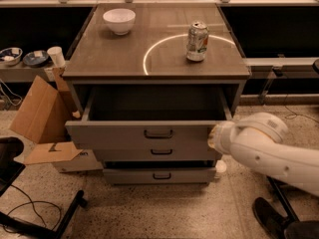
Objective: Close top drawer
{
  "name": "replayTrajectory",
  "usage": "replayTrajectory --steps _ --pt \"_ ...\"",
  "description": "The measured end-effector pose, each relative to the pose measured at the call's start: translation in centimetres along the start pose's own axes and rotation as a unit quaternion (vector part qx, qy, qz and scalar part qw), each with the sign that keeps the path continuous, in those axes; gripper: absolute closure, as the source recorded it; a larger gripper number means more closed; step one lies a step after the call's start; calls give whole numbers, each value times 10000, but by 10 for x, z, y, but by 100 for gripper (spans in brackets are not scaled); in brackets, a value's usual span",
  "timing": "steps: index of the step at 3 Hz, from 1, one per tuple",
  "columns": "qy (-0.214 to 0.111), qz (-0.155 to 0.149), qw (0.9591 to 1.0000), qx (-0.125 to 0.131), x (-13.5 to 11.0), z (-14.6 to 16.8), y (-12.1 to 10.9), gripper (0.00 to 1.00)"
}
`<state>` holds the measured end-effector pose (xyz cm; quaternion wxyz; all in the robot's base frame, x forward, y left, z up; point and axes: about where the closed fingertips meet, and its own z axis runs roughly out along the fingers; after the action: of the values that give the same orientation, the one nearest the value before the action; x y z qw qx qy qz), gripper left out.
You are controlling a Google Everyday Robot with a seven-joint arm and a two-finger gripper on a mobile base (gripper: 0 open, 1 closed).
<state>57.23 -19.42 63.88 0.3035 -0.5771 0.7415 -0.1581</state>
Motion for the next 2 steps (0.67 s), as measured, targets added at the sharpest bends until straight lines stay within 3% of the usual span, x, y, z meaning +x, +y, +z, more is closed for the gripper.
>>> replayTrajectory --steps 2 --pt "-152 -447 9986 254 -17 25 -48 100"
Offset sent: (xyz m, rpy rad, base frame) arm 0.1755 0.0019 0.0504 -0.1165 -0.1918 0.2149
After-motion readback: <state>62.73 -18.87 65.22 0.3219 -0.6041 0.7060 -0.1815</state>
